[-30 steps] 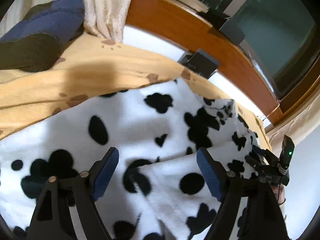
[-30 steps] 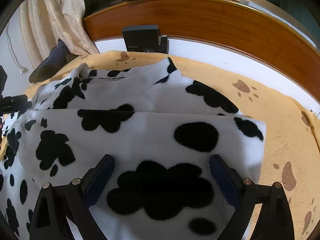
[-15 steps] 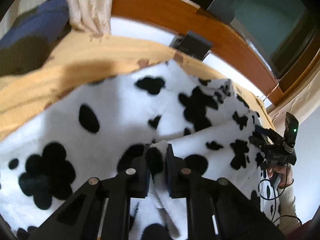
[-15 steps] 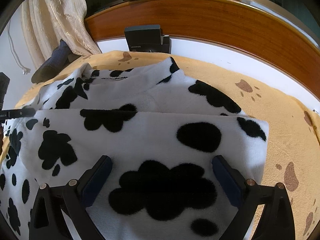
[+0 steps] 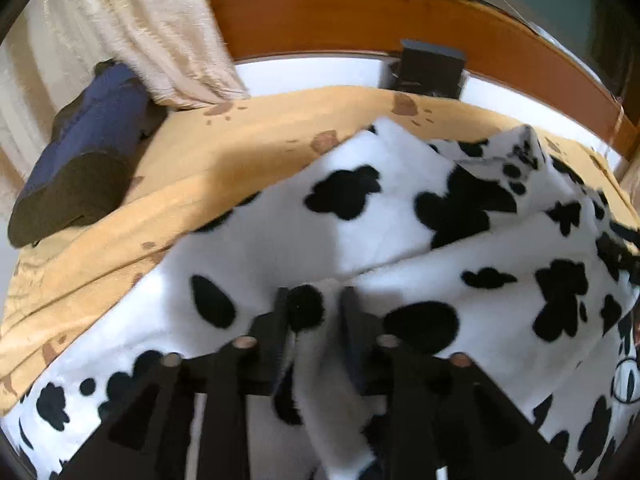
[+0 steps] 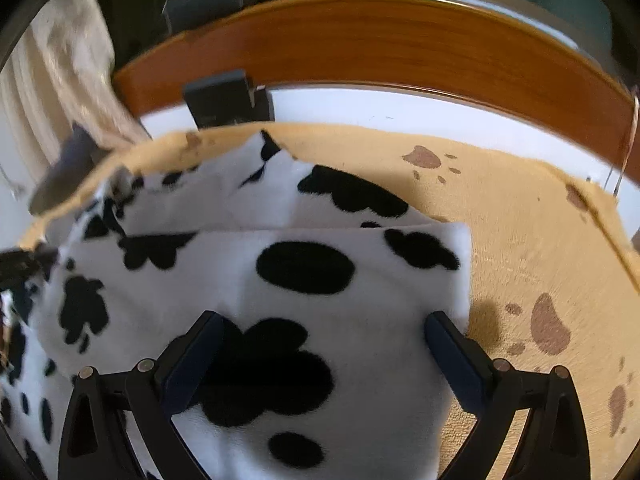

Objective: Fold clothes

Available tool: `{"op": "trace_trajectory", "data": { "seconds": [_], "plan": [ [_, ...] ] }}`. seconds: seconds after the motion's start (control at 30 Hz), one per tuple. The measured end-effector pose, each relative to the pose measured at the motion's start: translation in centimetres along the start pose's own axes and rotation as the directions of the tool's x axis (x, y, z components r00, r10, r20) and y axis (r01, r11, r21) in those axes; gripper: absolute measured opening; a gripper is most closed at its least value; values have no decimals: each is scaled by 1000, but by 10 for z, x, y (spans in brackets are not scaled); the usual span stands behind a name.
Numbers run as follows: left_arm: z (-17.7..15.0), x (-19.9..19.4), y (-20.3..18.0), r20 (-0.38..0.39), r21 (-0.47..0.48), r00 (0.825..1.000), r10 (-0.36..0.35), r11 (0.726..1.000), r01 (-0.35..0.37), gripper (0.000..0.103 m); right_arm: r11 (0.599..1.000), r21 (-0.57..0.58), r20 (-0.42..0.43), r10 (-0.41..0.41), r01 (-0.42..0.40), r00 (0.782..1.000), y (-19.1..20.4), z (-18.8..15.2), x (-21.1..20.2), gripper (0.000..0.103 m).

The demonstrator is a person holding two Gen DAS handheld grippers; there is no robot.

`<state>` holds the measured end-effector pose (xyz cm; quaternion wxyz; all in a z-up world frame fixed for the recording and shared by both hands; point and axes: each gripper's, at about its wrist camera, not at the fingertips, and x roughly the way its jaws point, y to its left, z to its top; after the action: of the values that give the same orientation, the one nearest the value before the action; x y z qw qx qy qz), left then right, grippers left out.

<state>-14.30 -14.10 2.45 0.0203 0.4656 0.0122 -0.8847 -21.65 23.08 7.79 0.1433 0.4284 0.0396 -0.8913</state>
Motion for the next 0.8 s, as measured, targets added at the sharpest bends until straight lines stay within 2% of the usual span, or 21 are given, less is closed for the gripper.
{"op": "trace_trajectory", "data": {
  "seconds": [0.03,0.07,0.23,0.33,0.47,0.57,0.8],
  "plan": [
    [1,-3,6,7,-26,1000,5,1000,-5,69,1000,-8,-2,-8,8,1000,1,0,0,102],
    [2,-11,15,36,-73,999,8,997,-5,82,1000,-7,-2,-7,7,1000,1,0,1,102],
    [1,-52,32,177,-190,983,-54,978,88,83,1000,-9,-6,-10,10,1000,1,-1,2,102],
    [-5,-65,10,202,-136,973,-113,980,142,86,1000,-10,-7,-12,12,1000,2,0,2,102],
    [-13,-45,-33,111,-13,978,-178,983,181,86,1000,-17,-8,-17,17,1000,3,0,1,102],
    [-20,-17,-47,42,15,993,-112,994,112,86,1000,-18,-8,-18,17,1000,3,0,1,102],
    [-26,-3,-50,61,43,995,-83,996,80,89,999,-26,-11,-23,22,1000,4,-1,1,102]
  ]
}}
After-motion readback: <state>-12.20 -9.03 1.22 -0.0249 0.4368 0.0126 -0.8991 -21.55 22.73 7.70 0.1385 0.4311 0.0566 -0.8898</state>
